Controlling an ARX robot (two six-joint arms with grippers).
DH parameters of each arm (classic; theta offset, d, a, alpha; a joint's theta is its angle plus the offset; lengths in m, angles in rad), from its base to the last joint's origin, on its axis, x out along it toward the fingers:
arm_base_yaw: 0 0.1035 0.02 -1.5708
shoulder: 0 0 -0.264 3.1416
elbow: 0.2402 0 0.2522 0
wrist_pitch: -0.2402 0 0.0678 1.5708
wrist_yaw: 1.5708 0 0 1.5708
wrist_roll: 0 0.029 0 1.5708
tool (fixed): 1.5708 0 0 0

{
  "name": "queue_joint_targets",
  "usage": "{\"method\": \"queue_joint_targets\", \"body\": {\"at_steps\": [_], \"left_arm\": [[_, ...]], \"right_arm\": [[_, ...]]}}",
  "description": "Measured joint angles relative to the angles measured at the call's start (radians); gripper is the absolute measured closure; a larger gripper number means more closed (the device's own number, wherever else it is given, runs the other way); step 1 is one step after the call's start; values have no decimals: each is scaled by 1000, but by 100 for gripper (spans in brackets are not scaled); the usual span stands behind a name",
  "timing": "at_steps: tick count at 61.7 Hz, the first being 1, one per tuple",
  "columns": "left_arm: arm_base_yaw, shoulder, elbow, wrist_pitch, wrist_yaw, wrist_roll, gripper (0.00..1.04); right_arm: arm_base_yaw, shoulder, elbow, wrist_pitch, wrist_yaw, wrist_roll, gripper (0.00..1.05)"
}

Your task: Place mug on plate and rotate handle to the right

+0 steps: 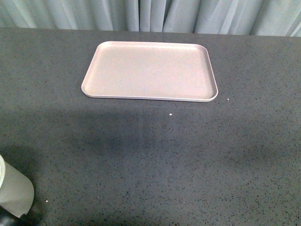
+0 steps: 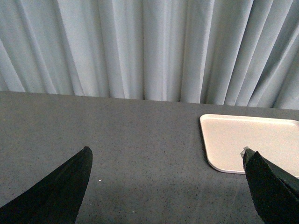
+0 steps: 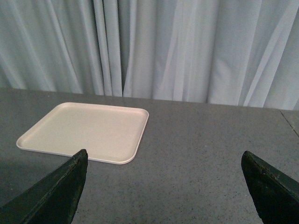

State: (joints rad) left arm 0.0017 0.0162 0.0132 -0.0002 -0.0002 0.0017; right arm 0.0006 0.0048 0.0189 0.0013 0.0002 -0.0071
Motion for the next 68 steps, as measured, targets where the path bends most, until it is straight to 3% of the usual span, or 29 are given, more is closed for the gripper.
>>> {"method": "queue_joint_targets", "body": {"at_steps": [34,38,43,48,59,68], "left_arm": [[0,2,1,-2,3,-2,9],[40,134,104,-239,116,-28,9],[97,384,236,-426,155,-9,9],[161,644,350,-399,198,109,9],[261,952,506,-315,223,355,9],[277,1088,571,-337,255,476,9]], "right_arm": [[0,0,0,0,0,0,9],[0,0,0,0,2,0,9],[0,0,0,0,-1,0,9],[0,0,0,0,0,0,9],[0,0,0,0,0,0,9],[0,0,0,0,0,0,9]]}}
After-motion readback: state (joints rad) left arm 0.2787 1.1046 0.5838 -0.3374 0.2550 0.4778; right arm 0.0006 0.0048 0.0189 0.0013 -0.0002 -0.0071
